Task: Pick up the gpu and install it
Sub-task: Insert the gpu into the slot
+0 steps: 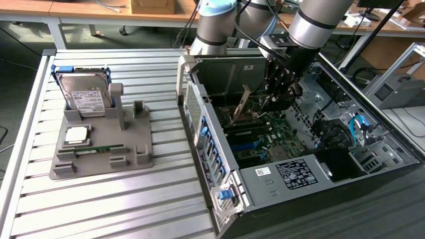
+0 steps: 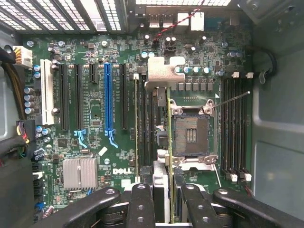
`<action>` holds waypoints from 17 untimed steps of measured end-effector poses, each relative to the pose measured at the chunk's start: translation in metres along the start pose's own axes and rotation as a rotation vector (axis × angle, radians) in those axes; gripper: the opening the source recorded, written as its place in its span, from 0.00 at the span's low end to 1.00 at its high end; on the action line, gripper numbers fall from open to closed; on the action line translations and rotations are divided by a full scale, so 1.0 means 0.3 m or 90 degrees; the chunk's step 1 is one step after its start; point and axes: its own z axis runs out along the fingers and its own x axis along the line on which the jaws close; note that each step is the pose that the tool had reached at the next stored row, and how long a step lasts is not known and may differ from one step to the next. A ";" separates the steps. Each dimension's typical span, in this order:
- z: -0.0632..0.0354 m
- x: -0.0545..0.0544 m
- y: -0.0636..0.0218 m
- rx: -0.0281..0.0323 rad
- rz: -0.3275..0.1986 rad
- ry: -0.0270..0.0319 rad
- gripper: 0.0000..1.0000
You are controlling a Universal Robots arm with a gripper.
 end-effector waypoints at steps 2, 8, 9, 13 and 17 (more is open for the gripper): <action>0.000 0.004 0.000 0.0000 0.000 0.0000 0.27; 0.000 0.011 0.000 0.0000 0.000 0.0000 0.27; 0.000 0.013 0.000 0.0000 0.000 0.0000 0.27; 0.000 0.017 0.000 0.0000 0.000 0.0000 0.27; 0.001 0.023 0.000 0.0000 0.000 0.0000 0.27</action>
